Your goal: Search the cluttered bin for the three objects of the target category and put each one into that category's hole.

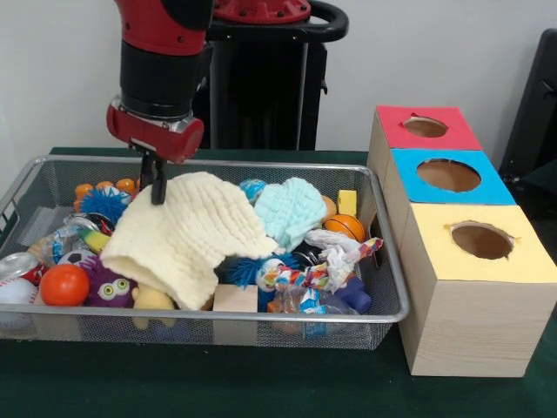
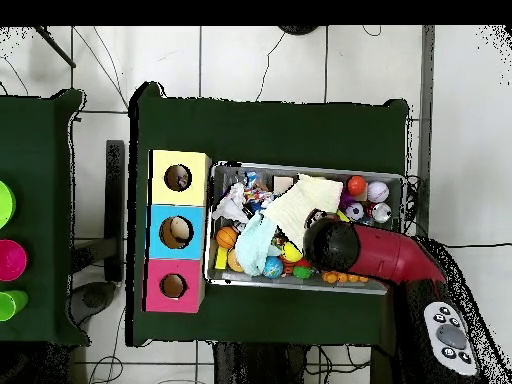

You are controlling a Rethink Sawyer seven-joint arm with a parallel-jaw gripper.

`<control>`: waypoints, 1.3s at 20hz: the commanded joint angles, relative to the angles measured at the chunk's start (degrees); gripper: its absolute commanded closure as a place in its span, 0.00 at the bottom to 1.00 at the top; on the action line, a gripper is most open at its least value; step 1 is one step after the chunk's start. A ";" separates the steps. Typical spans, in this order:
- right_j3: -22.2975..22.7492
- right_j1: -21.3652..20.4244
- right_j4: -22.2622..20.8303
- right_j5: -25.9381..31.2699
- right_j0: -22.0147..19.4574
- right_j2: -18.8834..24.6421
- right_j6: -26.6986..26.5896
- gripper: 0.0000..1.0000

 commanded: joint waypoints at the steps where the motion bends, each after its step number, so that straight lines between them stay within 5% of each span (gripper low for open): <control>1: 2.70 -2.96 -4.61 9.74 -3.90 5.45 -11.80 1.00; 12: 9.99 -7.39 -9.15 6.99 -10.75 6.96 -12.74 1.00; 26: 13.54 -11.36 -13.34 8.02 -15.62 8.85 -12.20 1.00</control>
